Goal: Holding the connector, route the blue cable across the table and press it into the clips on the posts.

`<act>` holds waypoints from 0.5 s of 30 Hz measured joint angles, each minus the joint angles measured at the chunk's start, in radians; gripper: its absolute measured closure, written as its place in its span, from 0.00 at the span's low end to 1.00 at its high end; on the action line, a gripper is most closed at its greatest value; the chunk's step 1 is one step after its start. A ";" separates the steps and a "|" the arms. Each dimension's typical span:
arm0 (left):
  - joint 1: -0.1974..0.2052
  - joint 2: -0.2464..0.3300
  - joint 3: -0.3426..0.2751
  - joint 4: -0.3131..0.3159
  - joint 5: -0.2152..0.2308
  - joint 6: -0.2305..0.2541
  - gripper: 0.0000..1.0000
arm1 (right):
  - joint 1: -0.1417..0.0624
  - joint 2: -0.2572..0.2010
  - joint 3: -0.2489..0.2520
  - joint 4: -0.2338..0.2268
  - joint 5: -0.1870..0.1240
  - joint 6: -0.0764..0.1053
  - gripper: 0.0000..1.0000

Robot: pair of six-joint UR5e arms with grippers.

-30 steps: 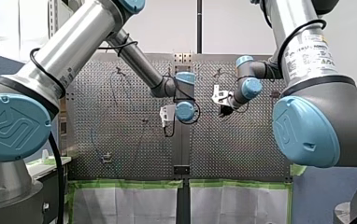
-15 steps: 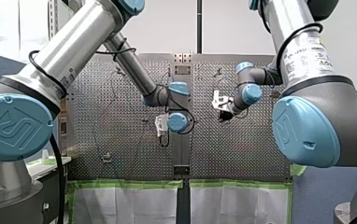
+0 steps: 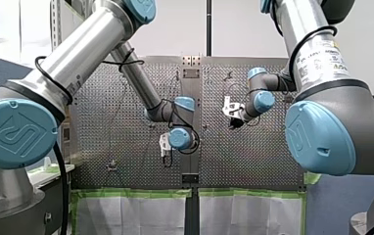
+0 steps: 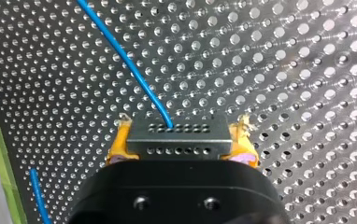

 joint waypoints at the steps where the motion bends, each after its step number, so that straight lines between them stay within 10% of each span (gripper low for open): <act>1: 0.000 -0.004 0.008 -0.008 0.001 -0.004 1.00 | -0.001 0.000 0.000 -0.003 0.000 0.001 1.00; 15: 0.019 -0.011 0.135 -0.078 -0.001 -0.018 1.00 | -0.020 0.003 -0.001 -0.028 -0.002 0.010 1.00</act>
